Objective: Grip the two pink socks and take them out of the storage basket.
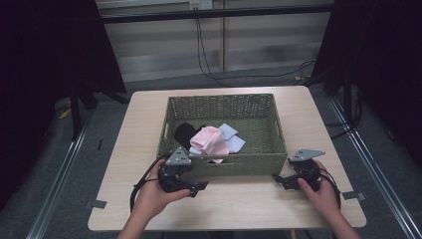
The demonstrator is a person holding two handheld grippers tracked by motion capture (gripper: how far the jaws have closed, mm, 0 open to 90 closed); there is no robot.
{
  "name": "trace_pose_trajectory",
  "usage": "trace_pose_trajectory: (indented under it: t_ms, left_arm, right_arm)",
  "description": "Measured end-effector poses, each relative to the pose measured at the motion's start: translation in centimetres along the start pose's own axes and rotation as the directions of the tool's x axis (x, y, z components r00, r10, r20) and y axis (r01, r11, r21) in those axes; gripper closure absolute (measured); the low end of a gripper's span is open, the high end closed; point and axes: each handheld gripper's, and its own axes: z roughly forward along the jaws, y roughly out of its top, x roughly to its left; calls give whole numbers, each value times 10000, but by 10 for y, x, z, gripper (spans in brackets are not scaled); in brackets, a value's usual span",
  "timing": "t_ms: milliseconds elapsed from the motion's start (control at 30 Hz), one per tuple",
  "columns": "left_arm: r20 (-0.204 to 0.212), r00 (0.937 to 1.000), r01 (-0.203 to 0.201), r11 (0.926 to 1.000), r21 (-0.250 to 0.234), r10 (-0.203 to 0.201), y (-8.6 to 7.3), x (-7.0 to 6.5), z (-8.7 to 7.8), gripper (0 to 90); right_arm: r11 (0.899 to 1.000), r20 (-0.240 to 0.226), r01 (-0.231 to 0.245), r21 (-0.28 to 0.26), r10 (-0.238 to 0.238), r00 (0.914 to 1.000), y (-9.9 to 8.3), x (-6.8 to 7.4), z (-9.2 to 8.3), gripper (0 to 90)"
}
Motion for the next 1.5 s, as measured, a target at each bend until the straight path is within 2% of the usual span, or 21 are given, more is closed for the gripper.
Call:
trace_pose_trajectory:
  t_ms: [267,667,867,1067,1200,1367,1500]
  left_arm:
    - [275,9996,-23,10000,89,20,20,2,-7,253]
    - [219,9998,-30,10000,89,28,47,10,-8,258]
    - [279,9995,111,9998,183,-116,59,18,-7,258]
    - [140,9995,288,9995,97,-289,68,28,-4,258]
    - [-2,9997,249,9996,124,-249,74,33,-1,263]
    - [-158,9990,427,9989,206,-424,81,42,7,265]
    - [-209,9990,389,9989,278,-383,86,49,13,265]
  right_arm:
    - [10000,-2,-3,0,3,10000,0,0,0,101]
    - [10000,-3,-2,2,2,10000,0,0,0,102]
    - [10000,-1,1,2,-1,10000,0,0,0,102]
    - [10000,-2,-1,3,1,10000,0,0,0,102]
    - [10000,-1,-2,1,2,10000,0,0,0,101]
    - [10000,-2,-1,0,1,10000,0,0,0,102]
    - [10000,-2,1,2,-1,10000,0,0,0,102]
